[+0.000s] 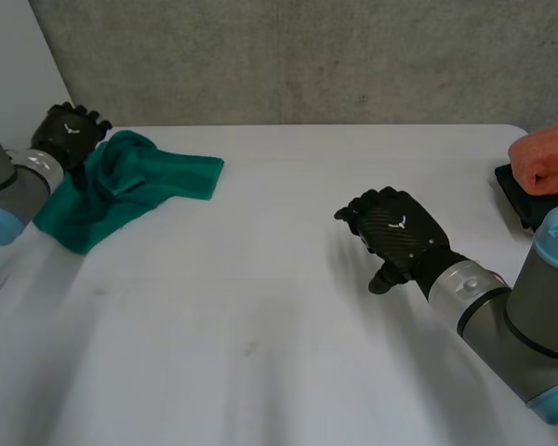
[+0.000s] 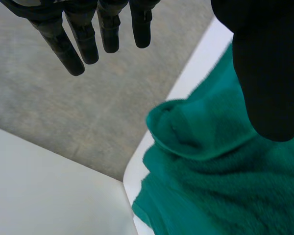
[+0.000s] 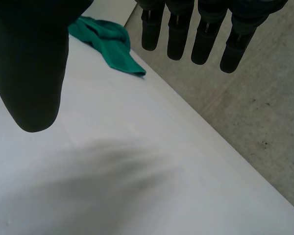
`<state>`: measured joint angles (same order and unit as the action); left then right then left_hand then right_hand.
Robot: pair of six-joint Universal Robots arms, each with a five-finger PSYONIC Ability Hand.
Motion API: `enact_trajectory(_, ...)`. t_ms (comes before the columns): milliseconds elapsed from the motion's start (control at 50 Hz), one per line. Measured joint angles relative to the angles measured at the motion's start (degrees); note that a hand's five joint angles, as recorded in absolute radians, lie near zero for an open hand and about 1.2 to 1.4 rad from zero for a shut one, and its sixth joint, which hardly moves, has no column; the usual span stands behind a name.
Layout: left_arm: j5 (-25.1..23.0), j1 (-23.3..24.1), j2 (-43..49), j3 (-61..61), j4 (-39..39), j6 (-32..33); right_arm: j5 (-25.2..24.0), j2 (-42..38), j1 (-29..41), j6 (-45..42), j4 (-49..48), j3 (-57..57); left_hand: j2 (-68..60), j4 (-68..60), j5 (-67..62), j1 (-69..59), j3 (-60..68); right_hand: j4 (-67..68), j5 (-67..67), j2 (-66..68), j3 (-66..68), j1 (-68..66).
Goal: Fold the laundry.
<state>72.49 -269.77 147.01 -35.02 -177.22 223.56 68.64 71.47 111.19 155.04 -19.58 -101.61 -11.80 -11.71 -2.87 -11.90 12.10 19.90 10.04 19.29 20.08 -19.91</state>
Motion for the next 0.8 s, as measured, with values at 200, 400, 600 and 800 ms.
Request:
enact_trajectory(200,-0.08,0.83,10.08,12.04,4.36,7.27,0.71,-1.55,0.12,-3.37,-0.04,-0.08,-4.84,-5.2,-4.01,-5.09,4.39,0.0,0.0,0.0,0.0,0.0)
enact_trajectory(400,-1.14,0.93,16.27,18.24,6.44,11.71,1.23,-1.57,0.2,-4.03,-0.02,-0.23,-5.75,-6.1,-4.8,-5.28,4.99,0.0,0.0,0.0,0.0,0.0)
enact_trajectory(600,-1.71,1.16,19.92,21.89,8.93,20.38,1.25,-2.06,0.08,-4.21,-0.02,0.01,-7.69,-8.04,-6.96,-7.91,7.36,0.0,0.0,0.0,0.0,0.0)
enact_trajectory(800,-2.21,1.35,22.15,25.7,10.83,24.08,1.24,-2.13,0.13,-4.4,-0.02,0.02,-19.77,-20.09,-18.59,-20.31,19.45,0.0,0.0,0.0,0.0,0.0)
